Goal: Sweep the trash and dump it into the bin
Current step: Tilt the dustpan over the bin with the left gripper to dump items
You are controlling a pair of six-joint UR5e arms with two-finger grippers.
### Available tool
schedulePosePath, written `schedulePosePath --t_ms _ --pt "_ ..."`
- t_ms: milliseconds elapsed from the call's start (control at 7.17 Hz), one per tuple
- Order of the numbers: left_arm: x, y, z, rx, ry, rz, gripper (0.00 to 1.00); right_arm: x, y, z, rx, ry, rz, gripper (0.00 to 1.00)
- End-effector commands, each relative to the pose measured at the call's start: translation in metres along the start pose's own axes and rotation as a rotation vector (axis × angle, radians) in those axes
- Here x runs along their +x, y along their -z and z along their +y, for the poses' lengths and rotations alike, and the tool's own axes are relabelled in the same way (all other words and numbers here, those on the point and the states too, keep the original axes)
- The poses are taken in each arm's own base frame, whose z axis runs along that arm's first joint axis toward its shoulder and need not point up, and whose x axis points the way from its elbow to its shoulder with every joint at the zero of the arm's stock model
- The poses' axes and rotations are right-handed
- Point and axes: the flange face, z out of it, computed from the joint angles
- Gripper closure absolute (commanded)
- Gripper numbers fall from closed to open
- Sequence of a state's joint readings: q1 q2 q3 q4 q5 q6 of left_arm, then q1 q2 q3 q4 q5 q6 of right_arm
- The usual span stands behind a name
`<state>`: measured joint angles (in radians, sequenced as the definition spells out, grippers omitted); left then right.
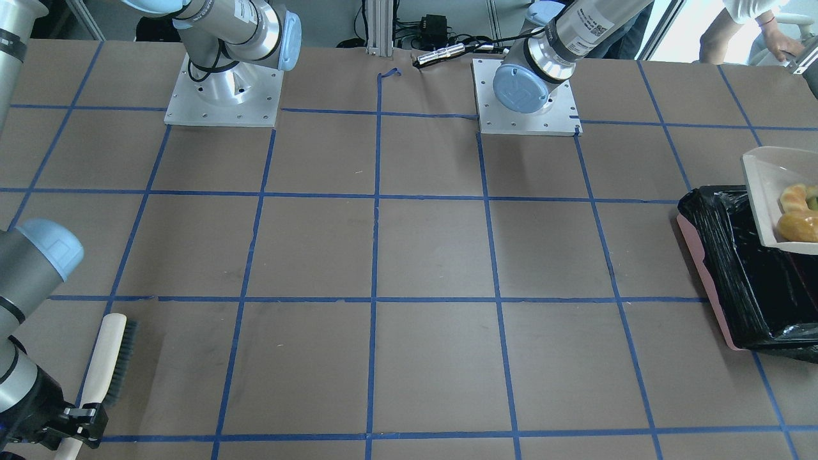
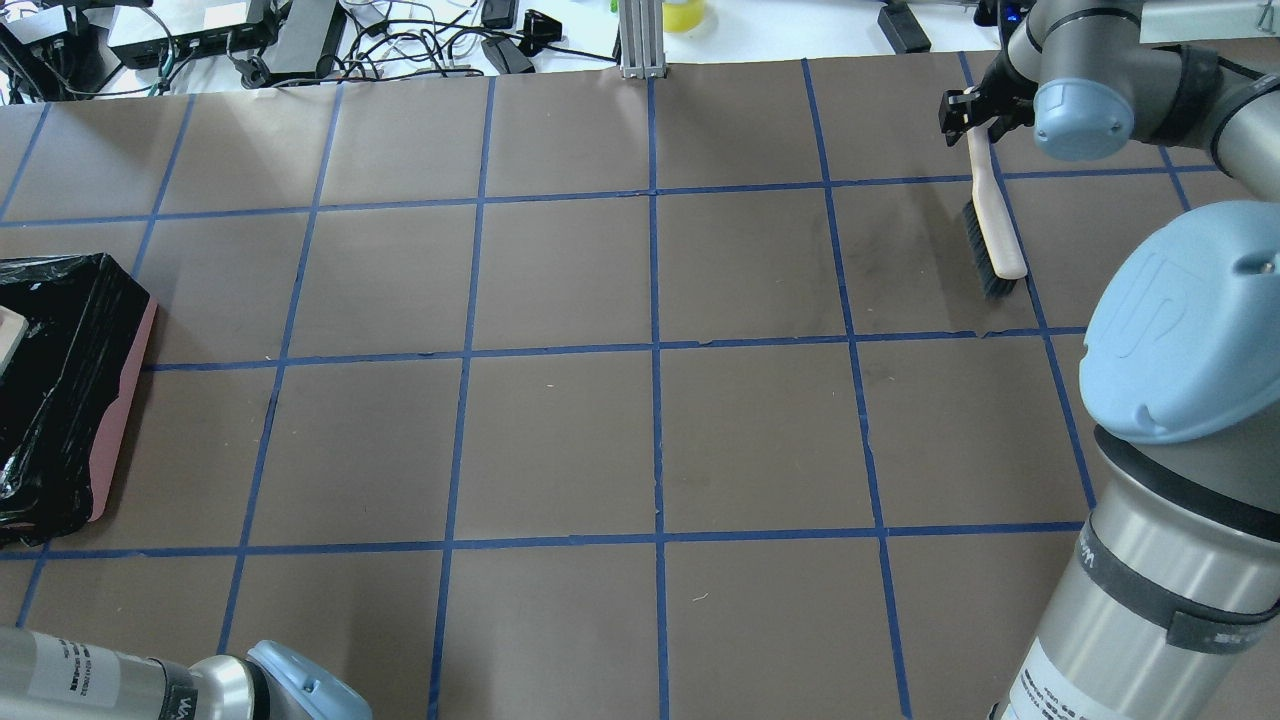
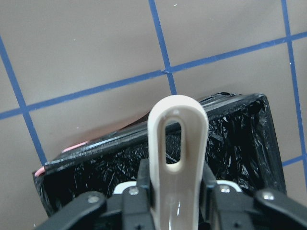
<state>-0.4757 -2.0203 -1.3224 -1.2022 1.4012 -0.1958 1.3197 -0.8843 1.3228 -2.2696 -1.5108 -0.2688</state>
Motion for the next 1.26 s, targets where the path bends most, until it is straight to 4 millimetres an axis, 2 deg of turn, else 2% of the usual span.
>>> schedulePosePath --t_ms 0,140,279,419,558,698,837,977,1116 --pt "-0.003 -0.021 -0.02 0.093 -0.068 0.005 1.0 -0.003 0.054 0.0 -0.009 -0.045 0.007 0.38" --pt "-0.001 -0.023 -0.025 0.143 -0.084 0.015 1.0 -0.008 0.079 -0.002 -0.025 -0.047 0.002 0.38" --pt "0.002 -0.023 -0.025 0.147 -0.093 0.015 1.0 -0.031 0.109 -0.003 -0.055 -0.055 -0.011 0.39" --pt "0.012 -0.018 -0.025 0.201 -0.127 0.027 1.0 -0.066 0.144 -0.005 -0.067 -0.083 -0.021 0.42" --pt "0.03 -0.013 -0.016 0.225 -0.159 0.035 1.0 -0.109 0.172 0.003 -0.098 -0.081 -0.021 0.51" --pt "0.053 -0.01 -0.004 0.234 -0.197 0.027 1.0 -0.147 0.197 0.017 -0.138 -0.107 -0.03 0.53" --pt "0.071 -0.007 0.004 0.292 -0.258 0.027 1.0 -0.18 0.238 0.037 -0.148 -0.094 -0.038 0.35" --pt "0.086 -0.007 0.016 0.354 -0.321 0.018 1.0 -0.194 0.279 0.058 -0.157 -0.075 -0.044 0.33" --pt "0.091 -0.007 0.029 0.391 -0.378 0.004 1.0 -0.194 0.308 0.077 -0.169 -0.075 -0.04 0.33"
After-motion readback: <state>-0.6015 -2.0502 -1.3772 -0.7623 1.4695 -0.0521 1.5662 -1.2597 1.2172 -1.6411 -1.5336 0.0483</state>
